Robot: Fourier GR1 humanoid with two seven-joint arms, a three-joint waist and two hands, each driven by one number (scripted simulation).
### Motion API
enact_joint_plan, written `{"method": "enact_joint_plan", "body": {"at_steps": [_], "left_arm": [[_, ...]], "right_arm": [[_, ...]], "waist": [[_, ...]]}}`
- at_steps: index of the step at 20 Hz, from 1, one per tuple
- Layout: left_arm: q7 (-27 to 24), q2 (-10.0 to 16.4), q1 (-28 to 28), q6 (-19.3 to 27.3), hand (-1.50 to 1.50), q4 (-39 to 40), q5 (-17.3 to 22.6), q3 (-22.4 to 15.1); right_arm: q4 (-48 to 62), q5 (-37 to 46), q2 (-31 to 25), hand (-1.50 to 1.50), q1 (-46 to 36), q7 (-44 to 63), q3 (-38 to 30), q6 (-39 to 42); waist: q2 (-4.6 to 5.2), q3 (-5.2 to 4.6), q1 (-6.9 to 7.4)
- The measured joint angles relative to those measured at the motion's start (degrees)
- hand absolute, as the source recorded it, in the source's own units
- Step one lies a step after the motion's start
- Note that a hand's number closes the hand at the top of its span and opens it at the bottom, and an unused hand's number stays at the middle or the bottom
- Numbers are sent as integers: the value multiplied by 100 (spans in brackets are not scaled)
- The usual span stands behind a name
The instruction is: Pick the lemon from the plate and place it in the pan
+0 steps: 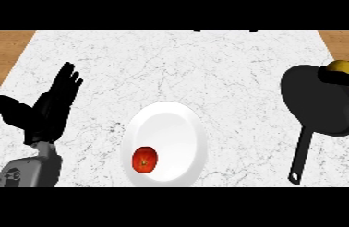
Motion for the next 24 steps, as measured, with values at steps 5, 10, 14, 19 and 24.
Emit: {"method": "enact_joint_plan", "body": {"at_steps": [5, 10, 14, 19, 24], "left_arm": [[131, -9, 10, -9, 0, -158, -1, -43], [44, -121, 11, 29, 0, -68, -37, -102], [-72, -95, 8, -16, 0, 24, -34, -54], [7, -8, -91, -29, 0, 54, -30, 17], [-6, -80, 9, 55, 0, 10, -77, 2]], "right_arm": [[1360, -178, -59, 150, -337, -842, -328, -313], [2133, -666, 29, -150, -362, -1011, -890, -486], [2622, -1093, 6, -150, -407, -1595, -1274, -401], [2716, -1630, 81, -150, -288, -2557, -1754, -727], [2181, -2498, 106, -150, -74, -3446, -2424, -784]], "waist": [[14, 3, 58], [29, 8, 69], [32, 10, 74], [24, 12, 49], [-20, 5, -54]]}}
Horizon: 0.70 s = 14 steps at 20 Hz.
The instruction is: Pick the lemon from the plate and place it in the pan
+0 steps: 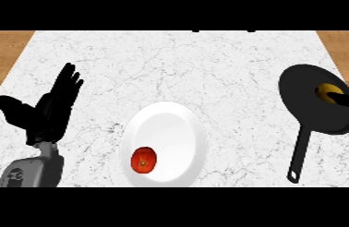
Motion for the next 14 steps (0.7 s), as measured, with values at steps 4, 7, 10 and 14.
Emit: {"method": "enact_joint_plan", "body": {"at_steps": [4, 7, 10, 14], "left_arm": [[-33, 67, 228, -69, 0, -117, 60, 84], [1, 110, 256, -53, 0, -149, 91, 168], [78, 113, 287, -34, 0, -230, 94, 173], [-2, 123, 276, -56, 0, -123, 91, 205]], "right_arm": [[-580, -884, 130, -150, 491, -702, -618, 326], [-1138, -1496, 247, -150, 1037, -1179, -967, 840], [-1835, -2013, 392, -150, 1615, -1404, -1188, 1438], [-2886, -2593, 745, -150, 2568, -1564, -1352, 2210]], "waist": [[-45, -7, -102], [-68, -14, -189], [-87, -22, -245], [-79, -27, -263]]}}
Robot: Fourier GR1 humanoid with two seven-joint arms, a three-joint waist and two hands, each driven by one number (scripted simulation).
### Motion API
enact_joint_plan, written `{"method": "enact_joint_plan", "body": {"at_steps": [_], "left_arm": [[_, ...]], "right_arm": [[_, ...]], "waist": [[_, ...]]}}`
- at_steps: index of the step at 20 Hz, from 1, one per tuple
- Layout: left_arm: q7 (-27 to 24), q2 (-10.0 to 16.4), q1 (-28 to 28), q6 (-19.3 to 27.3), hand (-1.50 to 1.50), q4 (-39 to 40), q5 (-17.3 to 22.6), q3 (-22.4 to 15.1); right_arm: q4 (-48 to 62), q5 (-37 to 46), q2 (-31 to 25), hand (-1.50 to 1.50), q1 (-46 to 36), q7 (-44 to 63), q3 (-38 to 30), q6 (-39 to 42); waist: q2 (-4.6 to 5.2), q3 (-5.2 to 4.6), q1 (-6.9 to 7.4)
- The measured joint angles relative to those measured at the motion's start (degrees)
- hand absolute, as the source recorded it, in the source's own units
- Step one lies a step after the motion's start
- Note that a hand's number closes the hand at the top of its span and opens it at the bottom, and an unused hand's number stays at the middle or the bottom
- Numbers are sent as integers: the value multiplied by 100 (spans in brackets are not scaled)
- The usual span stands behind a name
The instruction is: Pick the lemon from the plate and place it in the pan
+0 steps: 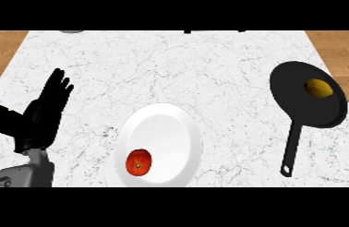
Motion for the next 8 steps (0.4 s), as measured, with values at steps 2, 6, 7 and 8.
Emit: {"method": "enact_joint_plan", "body": {"at_steps": [2, 6, 7, 8], "left_arm": [[104, -13, -46, 47, 0, -59, -31, -32], [107, -42, -146, 29, 0, -11, -60, -90], [47, -67, -195, 23, 0, 81, -80, -112], [4, -87, -152, 1, 0, 76, -76, -121]], "right_arm": [[-684, -195, 225, -150, 510, 30, -32, 215], [-1963, -430, 610, -150, 1456, 271, -74, 465], [-2250, -467, 756, -150, 1664, 314, -71, 487], [-2383, -487, 813, -150, 1766, 317, -82, 485]], "waist": [[9, 1, 28], [35, 3, 107], [40, 4, 118], [45, 6, 140]]}}
